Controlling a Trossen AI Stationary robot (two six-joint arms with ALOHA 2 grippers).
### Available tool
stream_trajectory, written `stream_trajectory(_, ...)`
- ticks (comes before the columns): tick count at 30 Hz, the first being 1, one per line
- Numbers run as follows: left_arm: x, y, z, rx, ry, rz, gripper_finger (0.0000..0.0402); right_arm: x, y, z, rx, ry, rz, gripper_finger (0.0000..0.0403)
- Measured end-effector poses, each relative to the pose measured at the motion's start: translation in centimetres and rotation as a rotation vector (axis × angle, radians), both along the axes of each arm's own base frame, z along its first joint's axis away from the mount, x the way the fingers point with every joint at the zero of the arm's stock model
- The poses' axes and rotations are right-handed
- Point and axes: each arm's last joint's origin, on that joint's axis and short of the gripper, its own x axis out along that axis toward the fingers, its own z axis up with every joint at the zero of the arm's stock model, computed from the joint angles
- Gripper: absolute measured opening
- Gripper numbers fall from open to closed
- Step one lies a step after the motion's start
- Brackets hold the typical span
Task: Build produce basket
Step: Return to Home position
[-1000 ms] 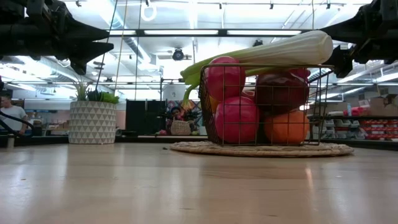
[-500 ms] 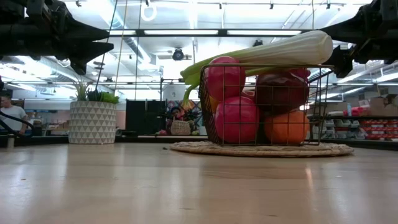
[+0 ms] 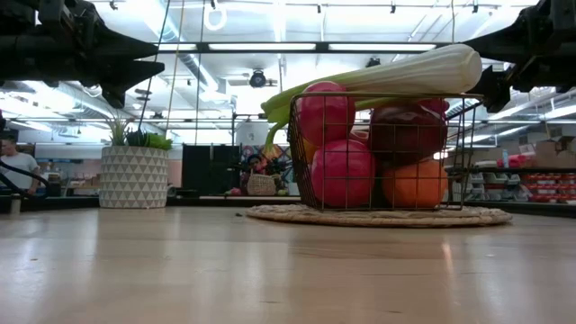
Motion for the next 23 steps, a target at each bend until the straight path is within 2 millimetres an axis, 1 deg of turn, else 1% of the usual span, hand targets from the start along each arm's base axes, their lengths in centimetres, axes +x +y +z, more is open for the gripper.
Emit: stream_trajectory(23,0.0,0.0,0.0,0.0,0.0,0.0,0.0177,0.0,0.0,0.0,0.0,0.0,0.0,0.0348)
